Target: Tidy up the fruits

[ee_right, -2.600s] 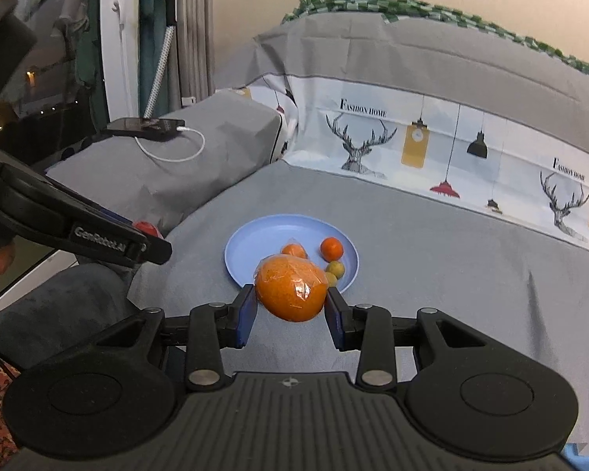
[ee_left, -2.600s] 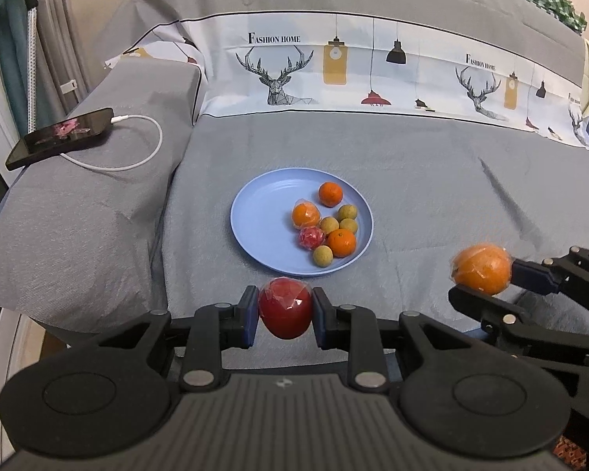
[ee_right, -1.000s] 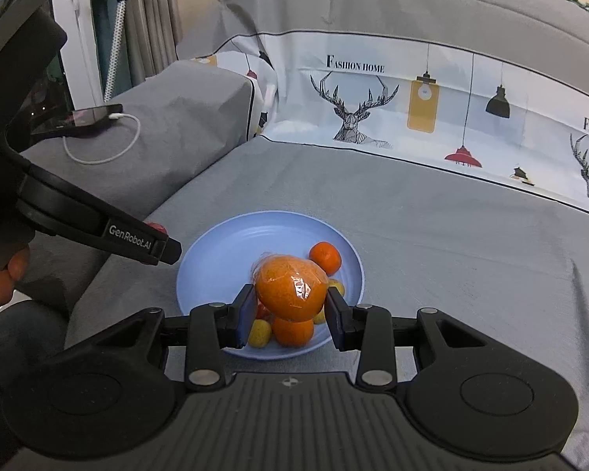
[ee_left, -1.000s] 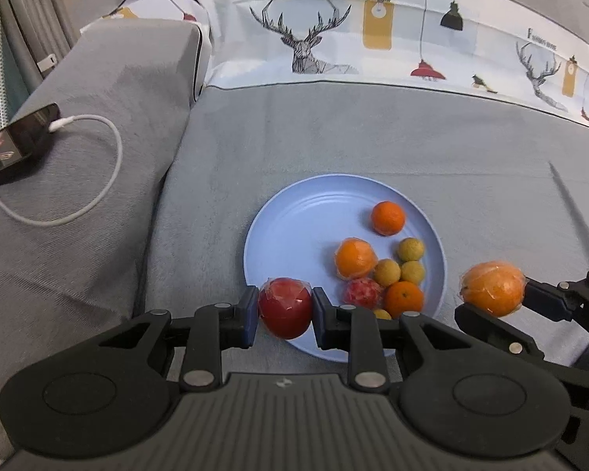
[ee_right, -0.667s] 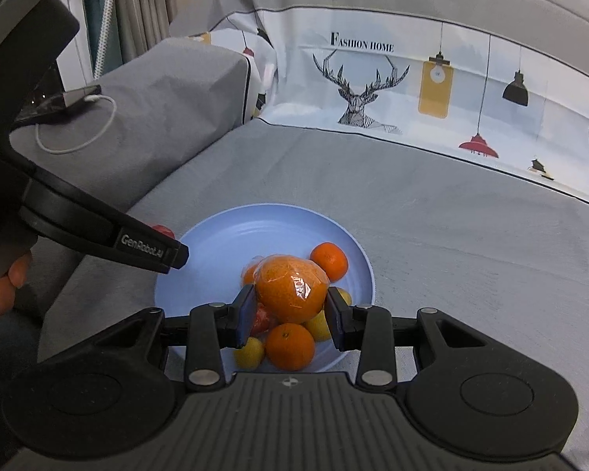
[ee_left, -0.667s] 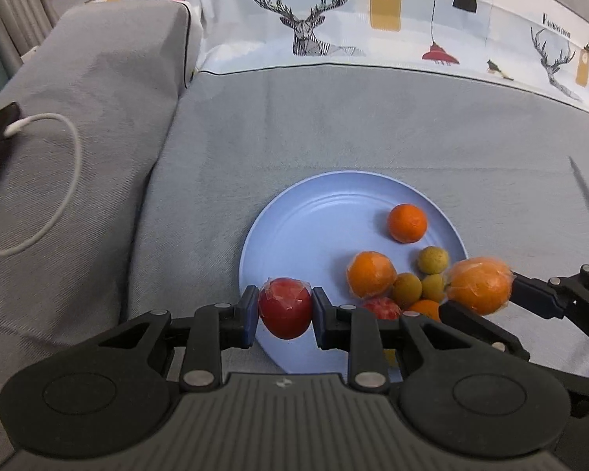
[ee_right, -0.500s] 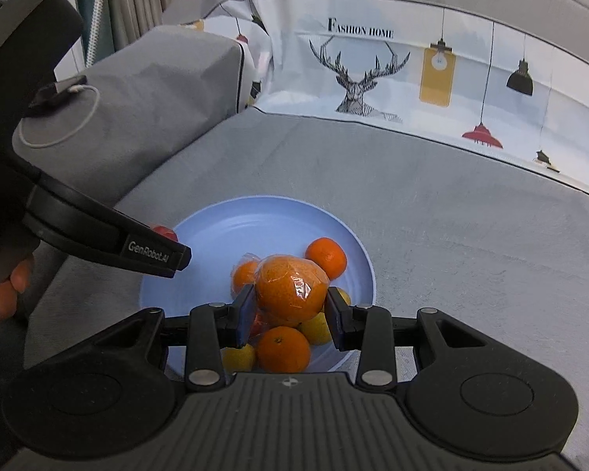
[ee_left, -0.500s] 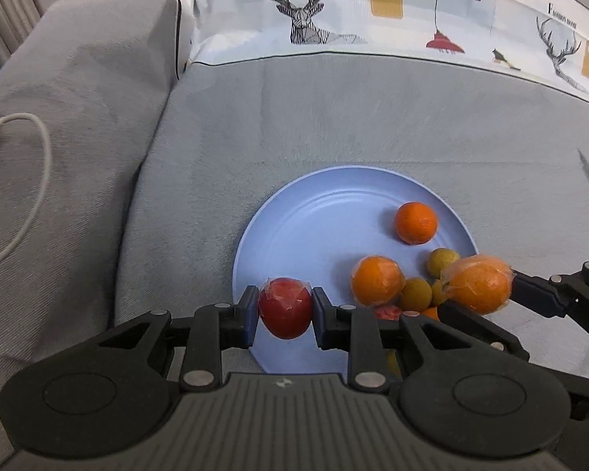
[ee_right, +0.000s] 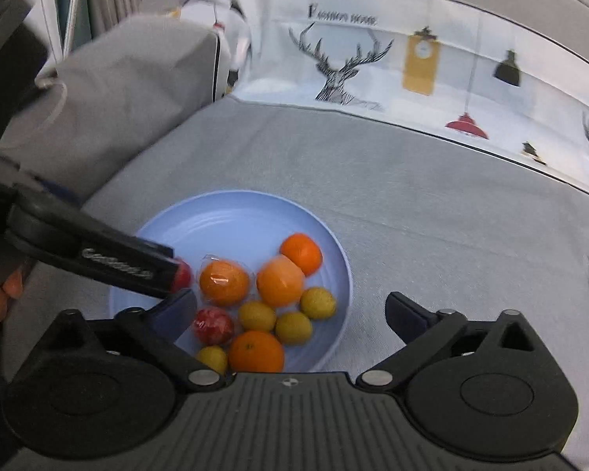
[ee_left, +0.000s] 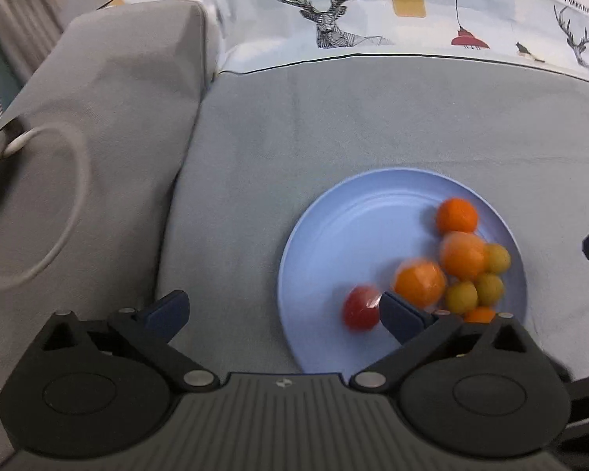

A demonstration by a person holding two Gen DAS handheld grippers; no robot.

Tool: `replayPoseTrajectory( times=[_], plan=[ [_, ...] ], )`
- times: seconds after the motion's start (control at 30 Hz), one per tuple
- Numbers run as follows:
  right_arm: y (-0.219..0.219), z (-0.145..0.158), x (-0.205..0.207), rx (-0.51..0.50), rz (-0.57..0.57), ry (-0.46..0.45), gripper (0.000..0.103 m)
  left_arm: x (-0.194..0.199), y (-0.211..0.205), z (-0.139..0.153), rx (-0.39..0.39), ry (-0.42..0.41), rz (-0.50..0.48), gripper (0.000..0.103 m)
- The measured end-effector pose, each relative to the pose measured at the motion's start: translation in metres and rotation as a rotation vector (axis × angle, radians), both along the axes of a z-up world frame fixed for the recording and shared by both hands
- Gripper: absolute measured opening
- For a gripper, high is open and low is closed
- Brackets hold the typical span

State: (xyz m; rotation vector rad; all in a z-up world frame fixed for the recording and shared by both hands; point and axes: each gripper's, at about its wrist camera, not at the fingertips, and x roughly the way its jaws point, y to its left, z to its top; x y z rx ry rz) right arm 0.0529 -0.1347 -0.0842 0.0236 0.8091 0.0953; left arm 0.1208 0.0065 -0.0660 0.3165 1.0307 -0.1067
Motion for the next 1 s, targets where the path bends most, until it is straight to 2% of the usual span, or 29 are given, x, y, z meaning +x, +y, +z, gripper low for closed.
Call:
replayPoseTrajectory(
  times=[0.27,0.5,0.73,1.0],
  plan=[
    [0.006,0.027,-0.077,0.003,-0.046,-0.008,0.102,-0.075,0.026,0.027,-0.063,0.037,0.07,0.103],
    [0.014,0.049,-0.132,0.005,-0.089,-0.076,0.102,-0.121,0.034,0.049,-0.087,0.001,0.082,0.103],
    [0.025,0.063,-0.153,-0.011,-0.073,-0.129,0.102,-0.142,0.034,0.069,-0.092,-0.057,0.08,0.103],
    [0.026,0.075,-0.165,-0.023,-0.072,-0.165,0.102,-0.153,0.035,0.078,-0.105,-0.071,0.082,0.103]
  ],
)
